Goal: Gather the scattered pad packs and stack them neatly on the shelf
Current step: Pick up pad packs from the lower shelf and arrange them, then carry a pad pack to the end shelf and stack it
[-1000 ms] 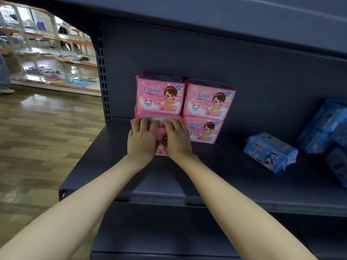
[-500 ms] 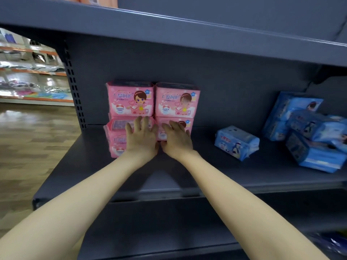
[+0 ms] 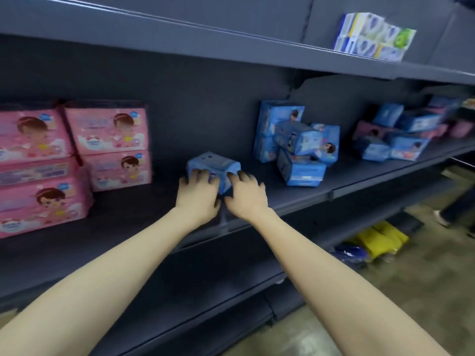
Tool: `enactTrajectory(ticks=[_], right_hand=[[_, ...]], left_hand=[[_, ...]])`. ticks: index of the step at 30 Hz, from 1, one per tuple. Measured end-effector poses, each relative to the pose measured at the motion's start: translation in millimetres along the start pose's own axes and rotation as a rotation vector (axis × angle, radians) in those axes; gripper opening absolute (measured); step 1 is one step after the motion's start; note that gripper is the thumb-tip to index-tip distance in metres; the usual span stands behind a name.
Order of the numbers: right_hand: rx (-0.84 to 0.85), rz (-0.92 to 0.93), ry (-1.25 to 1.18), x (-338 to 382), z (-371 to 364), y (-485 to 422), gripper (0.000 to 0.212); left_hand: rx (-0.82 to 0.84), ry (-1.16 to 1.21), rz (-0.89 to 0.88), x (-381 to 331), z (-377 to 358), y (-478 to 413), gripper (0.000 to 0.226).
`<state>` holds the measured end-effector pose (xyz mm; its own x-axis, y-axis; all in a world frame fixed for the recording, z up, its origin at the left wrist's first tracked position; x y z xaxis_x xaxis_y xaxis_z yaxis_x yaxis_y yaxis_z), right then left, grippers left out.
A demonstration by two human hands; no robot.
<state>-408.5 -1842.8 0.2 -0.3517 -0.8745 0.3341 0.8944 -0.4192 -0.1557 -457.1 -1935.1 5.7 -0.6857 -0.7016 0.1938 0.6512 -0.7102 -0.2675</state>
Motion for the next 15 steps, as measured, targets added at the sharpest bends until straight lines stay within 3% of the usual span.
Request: enactTrajectory(ticks=[15], right_hand=[[-0.066, -0.414, 0.0, -254, 61, 109, 0.06]], left_hand=[[0.027, 0.179, -0.469, -281, -4, -34, 0.047]])
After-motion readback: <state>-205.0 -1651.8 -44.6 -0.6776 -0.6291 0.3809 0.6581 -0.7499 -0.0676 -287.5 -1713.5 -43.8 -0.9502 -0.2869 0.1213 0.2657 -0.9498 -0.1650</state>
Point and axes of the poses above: each hand's wrist, its own y-axis away from the middle knuckle, its own z-axis out of the back of the hand, x = y × z, the point moved 5 cm from there along -y, towards the middle knuckle, and after that the axes turned 10 degrees about -y, right-handed, at the moved point
